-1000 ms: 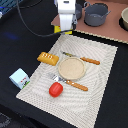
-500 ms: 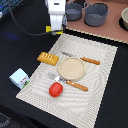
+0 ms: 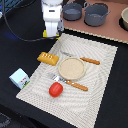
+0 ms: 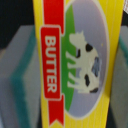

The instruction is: Interact with the objects in diverse but meaningful ways.

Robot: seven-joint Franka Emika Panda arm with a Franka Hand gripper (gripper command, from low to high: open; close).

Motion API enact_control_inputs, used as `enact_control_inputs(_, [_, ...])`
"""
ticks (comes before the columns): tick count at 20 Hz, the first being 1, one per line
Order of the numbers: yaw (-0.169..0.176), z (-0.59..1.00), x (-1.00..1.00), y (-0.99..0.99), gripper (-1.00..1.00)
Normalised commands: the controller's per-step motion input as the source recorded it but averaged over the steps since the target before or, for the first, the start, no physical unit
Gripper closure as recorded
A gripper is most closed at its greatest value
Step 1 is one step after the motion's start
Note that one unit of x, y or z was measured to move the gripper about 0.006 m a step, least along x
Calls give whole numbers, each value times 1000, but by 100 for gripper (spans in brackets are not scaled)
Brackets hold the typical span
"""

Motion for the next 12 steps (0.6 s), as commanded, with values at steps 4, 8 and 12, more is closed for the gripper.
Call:
enact_control_inputs(4, [-4,577,-8,0,-100])
enact_control_inputs(8, [-72,1000,138,-222,-100])
enact_control_inputs(12, [-104,1000,278,-504,-100])
